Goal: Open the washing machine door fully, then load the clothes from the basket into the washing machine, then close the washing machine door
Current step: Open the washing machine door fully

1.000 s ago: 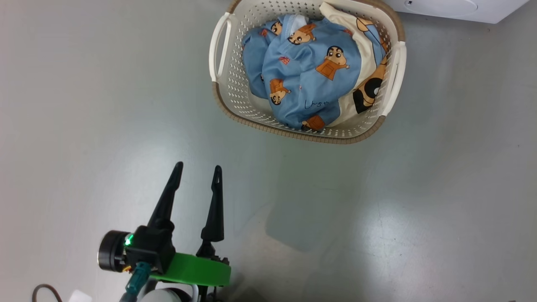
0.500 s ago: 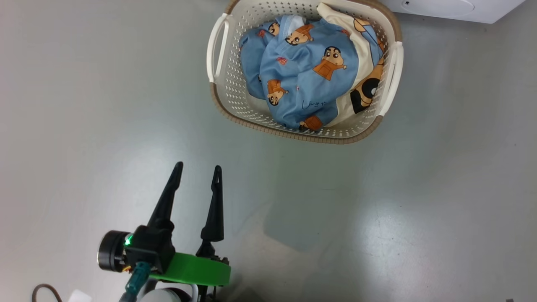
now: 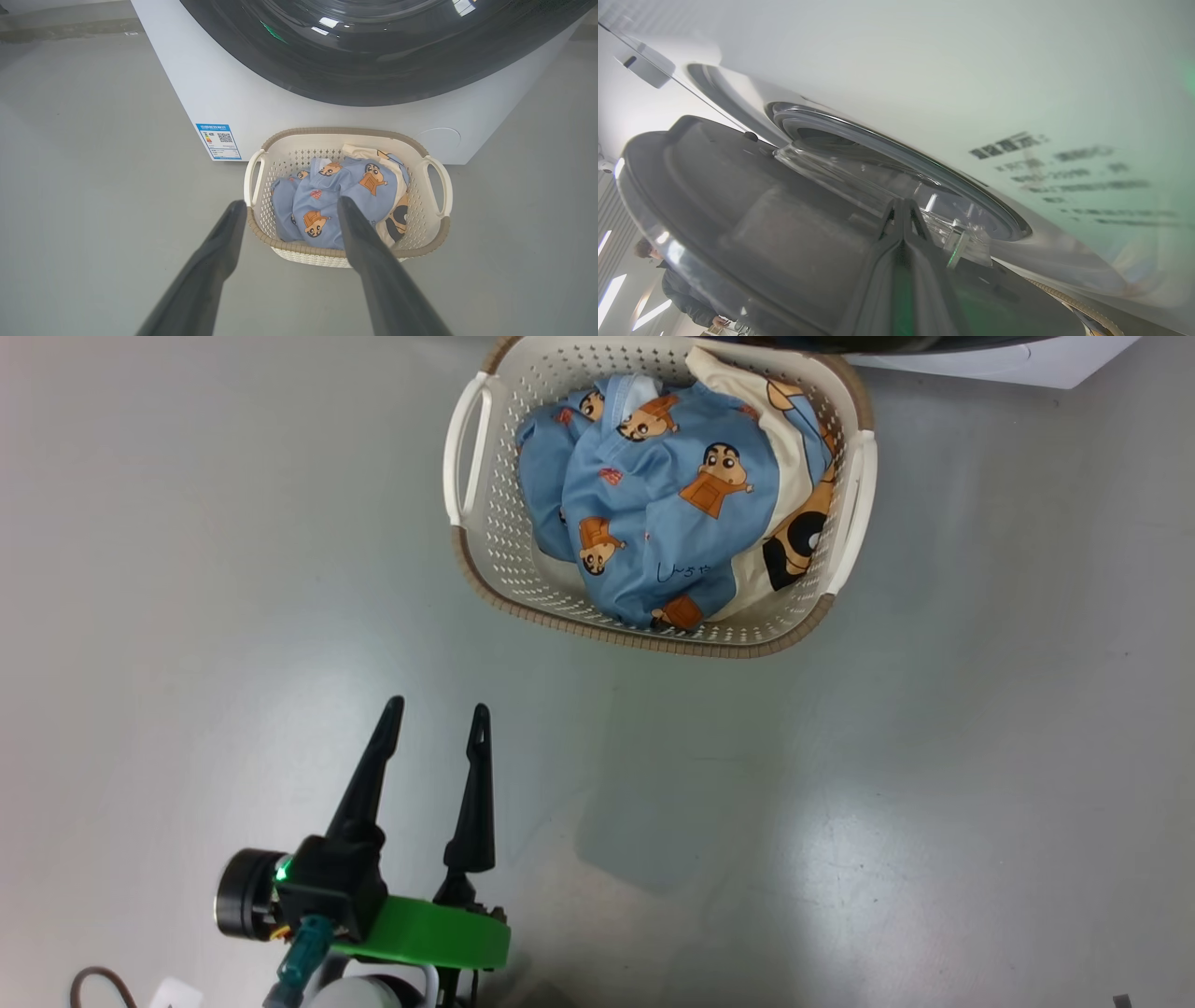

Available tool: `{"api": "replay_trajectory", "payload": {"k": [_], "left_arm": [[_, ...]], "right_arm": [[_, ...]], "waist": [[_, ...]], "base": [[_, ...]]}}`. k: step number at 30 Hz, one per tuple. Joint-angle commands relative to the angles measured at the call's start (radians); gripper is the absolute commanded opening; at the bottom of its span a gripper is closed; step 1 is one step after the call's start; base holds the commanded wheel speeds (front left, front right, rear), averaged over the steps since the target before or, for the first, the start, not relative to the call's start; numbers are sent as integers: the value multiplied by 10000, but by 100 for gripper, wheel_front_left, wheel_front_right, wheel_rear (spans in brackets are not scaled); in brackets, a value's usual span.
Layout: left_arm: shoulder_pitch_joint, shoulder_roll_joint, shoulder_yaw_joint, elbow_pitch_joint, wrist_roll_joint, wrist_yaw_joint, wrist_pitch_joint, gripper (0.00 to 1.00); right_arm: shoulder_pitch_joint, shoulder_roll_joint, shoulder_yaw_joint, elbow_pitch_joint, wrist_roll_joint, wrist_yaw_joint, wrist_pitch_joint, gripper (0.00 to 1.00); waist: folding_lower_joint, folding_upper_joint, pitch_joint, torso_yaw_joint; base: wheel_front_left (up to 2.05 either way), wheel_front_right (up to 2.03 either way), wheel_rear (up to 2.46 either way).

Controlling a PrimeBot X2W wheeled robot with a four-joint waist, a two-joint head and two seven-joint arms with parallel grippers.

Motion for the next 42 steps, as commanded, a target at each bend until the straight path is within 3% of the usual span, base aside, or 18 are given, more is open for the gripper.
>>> {"api": "replay_trajectory", "payload": {"k": [1,20,42], "left_arm": [[-77,173,336,-133,37,36,-63,100],[-139,173,440,-50,-24,44,-63,100],[-17,173,874,444,-301,-287,-63,100]], "right_arm": [[164,192,184,-452,6,19,159,0],[660,576,780,-1319,-187,19,865,0],[2655,1322,1611,-2215,-322,19,683,0]], "waist": [[0,0,-28,-13],[0,0,-388,-315],[0,0,-2175,-1005]], "base": [[0,0,0],[0,0,0],[0,0,0]]}}
